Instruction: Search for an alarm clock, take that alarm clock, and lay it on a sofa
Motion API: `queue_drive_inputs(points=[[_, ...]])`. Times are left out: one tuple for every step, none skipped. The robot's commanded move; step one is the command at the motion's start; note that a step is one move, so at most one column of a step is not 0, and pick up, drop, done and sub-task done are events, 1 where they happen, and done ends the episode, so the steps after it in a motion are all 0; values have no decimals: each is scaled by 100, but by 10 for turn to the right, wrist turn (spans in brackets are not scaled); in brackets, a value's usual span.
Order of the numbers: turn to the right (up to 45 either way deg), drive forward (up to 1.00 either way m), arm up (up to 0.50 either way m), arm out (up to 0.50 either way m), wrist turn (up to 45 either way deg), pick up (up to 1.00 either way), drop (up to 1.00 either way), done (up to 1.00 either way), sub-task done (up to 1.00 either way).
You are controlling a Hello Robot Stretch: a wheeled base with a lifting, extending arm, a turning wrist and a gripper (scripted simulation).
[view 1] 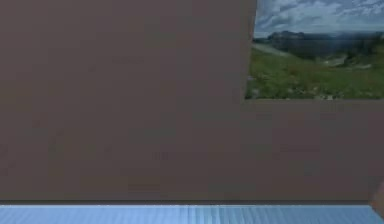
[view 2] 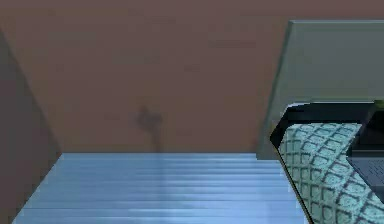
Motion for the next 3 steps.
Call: queue_drive_inputs(points=[[-450,0,0,0,0,0,0,0,0],[-450,0,0,0,0,0,0,0,0],[0,100,0,0,0,0,0,0,0]])
